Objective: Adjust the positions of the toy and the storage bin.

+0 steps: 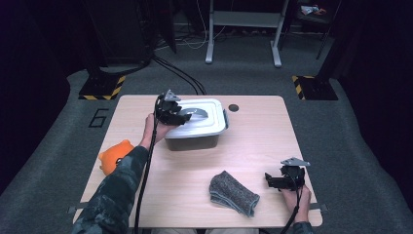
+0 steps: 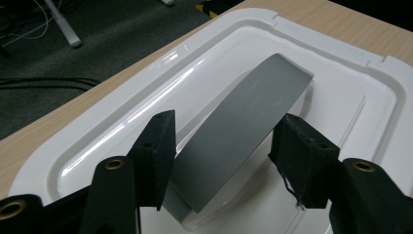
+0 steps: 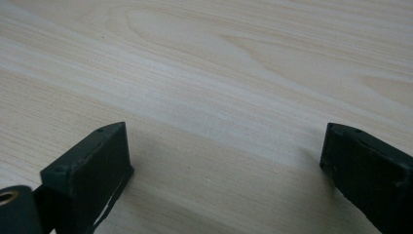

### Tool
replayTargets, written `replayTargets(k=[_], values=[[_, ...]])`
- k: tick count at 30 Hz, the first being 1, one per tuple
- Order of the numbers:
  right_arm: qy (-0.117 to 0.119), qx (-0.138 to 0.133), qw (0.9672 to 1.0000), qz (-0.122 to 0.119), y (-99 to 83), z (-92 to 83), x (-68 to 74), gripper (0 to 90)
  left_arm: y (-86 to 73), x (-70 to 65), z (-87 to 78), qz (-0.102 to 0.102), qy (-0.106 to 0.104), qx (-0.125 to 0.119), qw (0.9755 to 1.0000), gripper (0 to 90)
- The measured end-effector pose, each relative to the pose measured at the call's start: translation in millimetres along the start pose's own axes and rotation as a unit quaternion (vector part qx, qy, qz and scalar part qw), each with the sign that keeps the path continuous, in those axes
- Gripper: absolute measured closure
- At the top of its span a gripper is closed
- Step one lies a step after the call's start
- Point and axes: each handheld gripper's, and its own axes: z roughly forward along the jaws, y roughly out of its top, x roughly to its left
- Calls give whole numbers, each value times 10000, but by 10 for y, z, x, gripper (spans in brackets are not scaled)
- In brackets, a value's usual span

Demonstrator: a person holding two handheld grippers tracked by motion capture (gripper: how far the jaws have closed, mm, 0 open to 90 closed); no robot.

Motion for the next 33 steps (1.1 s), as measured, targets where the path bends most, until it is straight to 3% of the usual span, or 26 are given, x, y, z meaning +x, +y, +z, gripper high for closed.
replayTargets(k=[6,13,19,33], values=[[2,-5,10000,20,0,0,2,35,5,-50,-15,-2,-88,43,10000,430],[-1,-8,10000,17,0,0,3,36,30,-200,-17,-42,-186,76,9998,468],[-4,-5,10000,17,0,0,3,36,62,-303,-22,96,-330,173,9993,514],[-8,-7,10000,18,0,0,4,36,32,-495,-58,169,-313,198,9992,580]])
